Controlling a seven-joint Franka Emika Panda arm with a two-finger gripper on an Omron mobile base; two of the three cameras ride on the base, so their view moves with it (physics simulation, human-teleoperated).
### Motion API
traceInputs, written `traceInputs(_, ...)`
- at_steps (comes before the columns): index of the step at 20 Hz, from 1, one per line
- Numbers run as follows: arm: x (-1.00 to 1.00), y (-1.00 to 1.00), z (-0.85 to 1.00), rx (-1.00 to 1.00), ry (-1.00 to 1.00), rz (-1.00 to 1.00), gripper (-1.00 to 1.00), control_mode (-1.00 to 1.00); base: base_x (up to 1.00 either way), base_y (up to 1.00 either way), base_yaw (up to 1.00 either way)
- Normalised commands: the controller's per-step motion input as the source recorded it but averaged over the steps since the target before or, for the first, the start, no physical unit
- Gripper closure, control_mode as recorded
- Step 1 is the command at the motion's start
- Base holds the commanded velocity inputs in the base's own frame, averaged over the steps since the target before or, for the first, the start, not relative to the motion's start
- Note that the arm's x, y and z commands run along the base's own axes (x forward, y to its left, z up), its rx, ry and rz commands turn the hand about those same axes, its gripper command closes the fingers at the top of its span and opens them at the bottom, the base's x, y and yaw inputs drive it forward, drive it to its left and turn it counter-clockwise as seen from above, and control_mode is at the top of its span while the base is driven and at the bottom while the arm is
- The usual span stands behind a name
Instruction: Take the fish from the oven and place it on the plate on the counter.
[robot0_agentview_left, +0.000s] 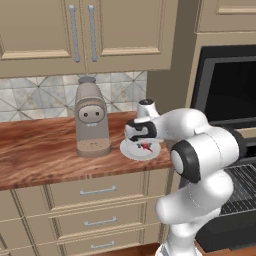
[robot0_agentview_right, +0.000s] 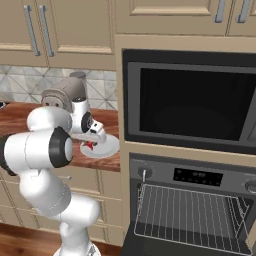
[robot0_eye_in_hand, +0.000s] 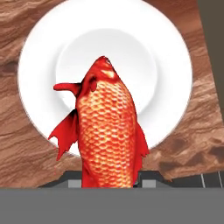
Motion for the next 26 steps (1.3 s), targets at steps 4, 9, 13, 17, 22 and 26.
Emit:
traceInputs(4, 0.61, 0.0, -0.04, 0.0, 0.1, 0.0, 1.0, -1.0, 0.0, 0.0, 0.0)
traceInputs(9, 0.44, 0.0, -0.18, 0.0, 0.1, 0.0, 1.0, -1.0, 0.0, 0.0, 0.0)
traceInputs(13, 0.33, 0.0, -0.28, 0.0, 0.08, 0.0, 1.0, -1.0, 0.0, 0.0, 0.0)
traceInputs(17, 0.15, 0.0, -0.41, 0.0, 0.11, 0.0, 1.0, -1.0, 0.0, 0.0, 0.0)
traceInputs(22, 0.02, 0.0, -0.46, 0.0, 0.09, 0.0, 1.0, -1.0, 0.0, 0.0, 0.0)
traceInputs(26, 0.08, 0.0, -0.21, 0.0, 0.01, 0.0, 1.0, -1.0, 0.0, 0.0, 0.0)
